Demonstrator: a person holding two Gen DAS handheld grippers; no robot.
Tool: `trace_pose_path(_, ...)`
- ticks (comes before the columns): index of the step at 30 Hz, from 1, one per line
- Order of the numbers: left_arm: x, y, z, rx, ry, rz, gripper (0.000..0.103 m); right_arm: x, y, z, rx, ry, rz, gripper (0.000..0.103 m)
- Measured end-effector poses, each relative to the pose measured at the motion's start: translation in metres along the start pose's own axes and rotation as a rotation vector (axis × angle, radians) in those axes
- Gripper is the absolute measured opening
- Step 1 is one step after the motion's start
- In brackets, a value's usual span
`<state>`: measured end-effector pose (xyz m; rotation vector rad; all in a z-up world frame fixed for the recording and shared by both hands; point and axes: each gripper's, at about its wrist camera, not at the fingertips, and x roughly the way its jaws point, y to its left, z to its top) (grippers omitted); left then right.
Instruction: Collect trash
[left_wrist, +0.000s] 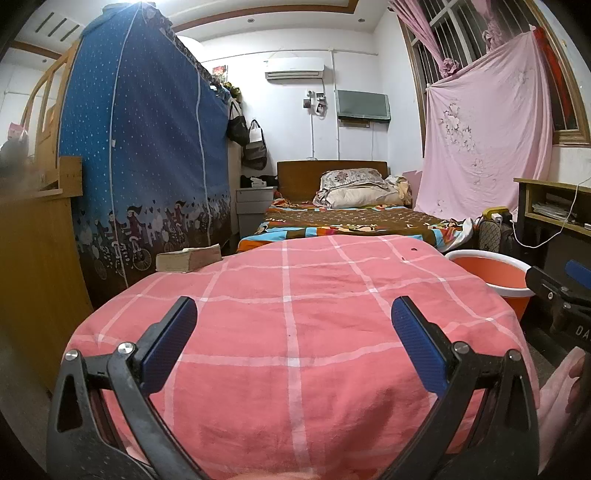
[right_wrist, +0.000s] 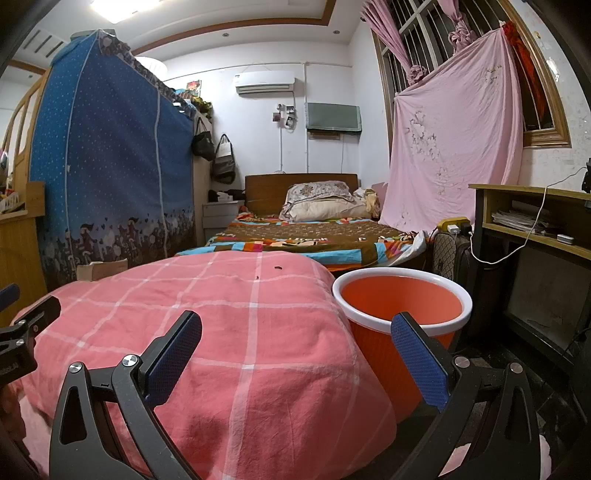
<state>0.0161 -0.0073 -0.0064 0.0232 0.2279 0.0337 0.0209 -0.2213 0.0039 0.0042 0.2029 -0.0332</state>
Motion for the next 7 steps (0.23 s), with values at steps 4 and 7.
trace_pose_path(4,-0.0007,-0.0003,-0.0006,0.0,0.0,0.0,0.092,-0.0006,-0.0002,-0.0001,0.0,0.001,0.0,0.103)
trace_pose_path(7,-0.0007,-0.0006,-0.001,0.001,0.001,0.001,0.092,-0.0004,0.0,0.0001,0.0,0.0,0.0,0.103)
